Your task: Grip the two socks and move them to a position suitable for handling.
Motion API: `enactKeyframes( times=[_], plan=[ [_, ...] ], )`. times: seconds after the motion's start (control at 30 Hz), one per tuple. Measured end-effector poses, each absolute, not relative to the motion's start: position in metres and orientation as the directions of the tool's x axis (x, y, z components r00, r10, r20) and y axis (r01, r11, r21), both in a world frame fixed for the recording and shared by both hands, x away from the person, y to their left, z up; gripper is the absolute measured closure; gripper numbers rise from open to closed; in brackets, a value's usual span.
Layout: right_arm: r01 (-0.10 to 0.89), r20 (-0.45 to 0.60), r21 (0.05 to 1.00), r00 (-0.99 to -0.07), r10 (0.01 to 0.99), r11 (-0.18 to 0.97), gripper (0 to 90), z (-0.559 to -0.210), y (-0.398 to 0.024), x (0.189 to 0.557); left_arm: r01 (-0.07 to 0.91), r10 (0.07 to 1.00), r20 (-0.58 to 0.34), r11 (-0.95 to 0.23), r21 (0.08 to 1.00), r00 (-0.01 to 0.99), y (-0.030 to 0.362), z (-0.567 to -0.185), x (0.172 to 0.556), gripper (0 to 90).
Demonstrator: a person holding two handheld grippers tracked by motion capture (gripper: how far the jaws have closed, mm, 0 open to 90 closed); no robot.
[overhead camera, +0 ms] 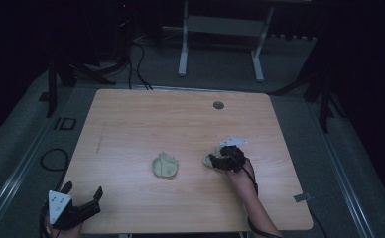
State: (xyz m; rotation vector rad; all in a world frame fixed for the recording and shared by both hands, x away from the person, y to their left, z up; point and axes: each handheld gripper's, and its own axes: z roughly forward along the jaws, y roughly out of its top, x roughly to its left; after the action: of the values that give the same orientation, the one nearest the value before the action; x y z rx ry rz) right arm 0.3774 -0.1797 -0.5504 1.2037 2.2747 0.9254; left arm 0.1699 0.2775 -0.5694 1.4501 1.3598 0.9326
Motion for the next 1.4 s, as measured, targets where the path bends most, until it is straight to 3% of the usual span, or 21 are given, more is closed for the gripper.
enactKeyframes(
  times=[0.17,0.3,0.43,0.53,0.6,0.7,1.0,1.4],
  plan=[
    [0.547,-0.112,0.704,-0.543,0.832,0.452,39.9,-0.562,-0.174,0.374,0.3,0.994,-0.06,0.029,0.954,0.094,0.28,-0.569,0.168,1.4],
    [0.554,-0.096,0.703,-0.548,0.831,0.447,44.1,-0.562,-0.174,0.373,0.302,0.995,-0.059,0.033,0.953,0.076,0.281,-0.57,0.167,1.4],
    [0.551,-0.115,0.688,-0.558,0.822,0.471,60.1,-0.559,-0.171,0.373,0.308,0.996,-0.062,0.038,0.951,0.068,0.282,-0.571,0.165,1.4],
    [0.543,-0.161,0.676,-0.552,0.818,0.499,77.9,-0.558,-0.168,0.372,0.307,0.996,-0.058,0.034,0.951,0.068,0.283,-0.572,0.164,1.4],
    [0.55,-0.138,0.679,-0.554,0.821,0.486,81.9,-0.558,-0.169,0.374,0.307,0.996,-0.059,0.035,0.951,0.069,0.283,-0.571,0.163,1.4],
    [0.578,-0.065,0.681,-0.564,0.823,0.449,82.9,-0.55,-0.173,0.378,0.303,0.996,-0.056,0.032,0.952,0.07,0.283,-0.57,0.163,1.4],
    [0.545,-0.013,0.73,-0.592,0.806,0.412,82.9,-0.514,-0.18,0.358,0.308,0.996,-0.049,0.022,0.951,0.08,0.279,-0.57,0.165,1.4],
    [0.484,-0.015,0.772,-0.634,0.773,0.412,82.9,-0.483,-0.182,0.303,0.315,0.993,-0.053,0.018,0.949,0.101,0.275,-0.57,0.17,1.4]
  ],
)
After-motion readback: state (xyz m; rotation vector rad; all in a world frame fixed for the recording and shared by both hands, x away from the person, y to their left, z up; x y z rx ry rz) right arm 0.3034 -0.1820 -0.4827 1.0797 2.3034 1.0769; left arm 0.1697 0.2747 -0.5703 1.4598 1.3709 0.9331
